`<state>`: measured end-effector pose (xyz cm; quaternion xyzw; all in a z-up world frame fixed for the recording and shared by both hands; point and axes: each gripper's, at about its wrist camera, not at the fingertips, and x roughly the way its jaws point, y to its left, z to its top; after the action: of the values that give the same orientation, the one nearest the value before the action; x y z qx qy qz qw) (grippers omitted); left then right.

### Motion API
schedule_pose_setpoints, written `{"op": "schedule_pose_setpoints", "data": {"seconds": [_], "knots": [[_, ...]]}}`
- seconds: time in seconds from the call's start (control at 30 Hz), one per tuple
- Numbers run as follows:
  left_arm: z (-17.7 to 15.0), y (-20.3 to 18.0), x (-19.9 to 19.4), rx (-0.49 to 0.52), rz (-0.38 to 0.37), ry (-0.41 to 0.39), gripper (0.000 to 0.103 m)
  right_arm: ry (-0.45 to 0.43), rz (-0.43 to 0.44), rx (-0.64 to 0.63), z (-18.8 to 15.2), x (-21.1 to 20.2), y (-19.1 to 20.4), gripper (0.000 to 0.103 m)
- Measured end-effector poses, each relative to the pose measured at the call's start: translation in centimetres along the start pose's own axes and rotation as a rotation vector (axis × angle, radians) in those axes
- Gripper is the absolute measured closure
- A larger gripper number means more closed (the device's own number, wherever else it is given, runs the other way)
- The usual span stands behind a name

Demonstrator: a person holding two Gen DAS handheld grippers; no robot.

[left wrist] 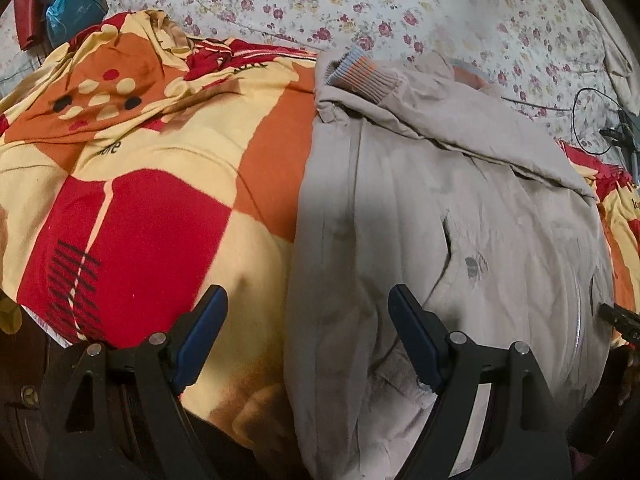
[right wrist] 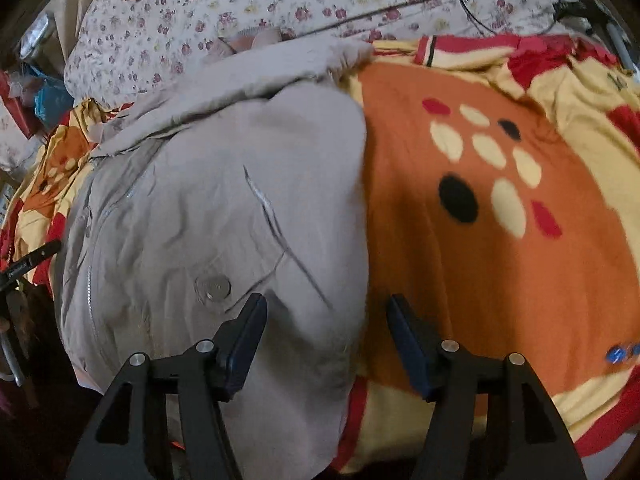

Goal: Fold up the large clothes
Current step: 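Grasp the ribbed hem with the left tool while the right tool grasps it too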

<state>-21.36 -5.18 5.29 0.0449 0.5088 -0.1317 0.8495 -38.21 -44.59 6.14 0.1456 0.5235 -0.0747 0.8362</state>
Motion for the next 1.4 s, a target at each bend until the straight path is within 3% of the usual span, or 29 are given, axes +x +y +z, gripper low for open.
{"op": "schedule_pose_setpoints", "data": {"seconds": [0.03, 0.07, 0.1, 0.3, 0.37, 0.47, 0.67, 0.8, 1.0, 1.27, 1.4], "knots": [[-0.1, 0.0, 0.0, 0.001, -0.002, 0.003, 0.020, -0.020, -0.008, -0.001, -0.2, -0.1, 0.1, 0.050], [-0.2, -0.1, -0.1, 0.001, -0.004, 0.006, 0.020, -0.043, -0.013, -0.003, -0.4, -0.4, 0.3, 0.074], [-0.3, -0.1, -0.1, 0.002, -0.005, 0.009, 0.020, -0.059, -0.009, -0.007, -0.6, -0.5, 0.5, 0.090], [-1.8, 0.5, -0.6, 0.010, -0.018, 0.043, 0.020, -0.074, -0.011, -0.010, -0.6, -1.0, 0.0, 0.094], [-2.7, 1.1, -0.9, 0.004, -0.034, 0.053, 0.020, -0.064, 0.014, 0.007, -0.8, -1.2, -0.1, 0.084], [-3.7, 1.5, -0.9, -0.007, -0.051, 0.075, 0.020, -0.024, 0.078, 0.024, -1.3, -1.3, -0.3, 0.055], [-5.3, 1.4, -0.7, -0.021, -0.093, 0.128, 0.020, 0.029, 0.105, -0.040, -2.7, -1.4, 1.4, 0.039], [-6.4, 0.9, -0.4, -0.024, -0.130, 0.157, 0.020, 0.057, 0.114, -0.072, -3.4, -1.3, 1.7, 0.035], [-7.1, -0.1, -0.1, -0.001, -0.114, 0.155, 0.020, 0.135, 0.137, -0.108, -4.6, -0.8, 2.0, 0.032], [-8.7, 1.1, 0.4, -0.082, -0.185, 0.239, 0.020, 0.209, 0.217, -0.161, -6.5, -0.9, 3.0, 0.032], [-9.1, 0.6, 0.4, -0.073, -0.183, 0.248, 0.020, 0.227, 0.246, -0.193, -7.0, -0.6, 3.4, 0.024]]}}
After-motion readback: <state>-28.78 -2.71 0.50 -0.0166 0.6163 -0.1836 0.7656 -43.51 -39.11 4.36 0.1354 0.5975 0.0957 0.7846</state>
